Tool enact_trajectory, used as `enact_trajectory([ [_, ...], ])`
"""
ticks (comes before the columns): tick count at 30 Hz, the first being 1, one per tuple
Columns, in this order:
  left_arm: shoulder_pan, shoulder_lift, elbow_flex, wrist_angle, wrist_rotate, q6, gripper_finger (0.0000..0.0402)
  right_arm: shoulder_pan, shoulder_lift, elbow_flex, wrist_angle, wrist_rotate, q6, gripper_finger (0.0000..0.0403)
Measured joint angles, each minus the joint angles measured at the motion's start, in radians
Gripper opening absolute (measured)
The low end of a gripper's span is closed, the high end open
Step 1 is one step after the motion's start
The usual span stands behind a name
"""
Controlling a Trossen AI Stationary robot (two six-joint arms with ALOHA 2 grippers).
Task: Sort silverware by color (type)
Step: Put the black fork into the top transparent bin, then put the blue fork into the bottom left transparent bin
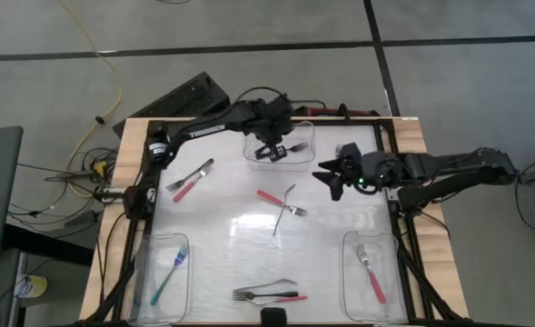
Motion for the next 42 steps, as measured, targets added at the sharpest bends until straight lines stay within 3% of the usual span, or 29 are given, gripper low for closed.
enact_trajectory([
  [7,-0.032,0.069,0.022,-0.007,-0.095,0.185,0.0,0.058,0.027,-0.001,-0.009,0.003,0.035,0.0232],
  [12,-0.061,0.087,0.021,0.0,-0.15,0.21,0.0011,0.07,0.044,-0.001,-0.01,0.004,0.05,0.0232],
  [17,-0.076,0.087,0.021,-0.001,-0.192,0.242,0.007,0.068,0.056,-0.001,-0.008,0.004,0.058,0.0232],
  [25,-0.09,0.065,0.02,-0.036,-0.381,0.171,0.0156,0.055,0.054,-0.001,-0.007,0.004,0.057,0.0232],
  [30,-0.087,-0.071,0.02,-0.096,-0.317,-0.011,0.0168,0.019,0.068,0.0,-0.061,0.033,0.112,0.0232],
  [35,-0.084,-0.247,0.02,-0.27,-0.21,-0.261,0.0169,-0.084,0.083,0.001,-0.218,0.058,0.256,0.0232],
  [42,-0.111,-0.534,-0.062,-0.368,-0.229,-0.399,0.0169,-0.306,0.177,-0.001,-0.427,-0.001,0.345,0.0232],
])
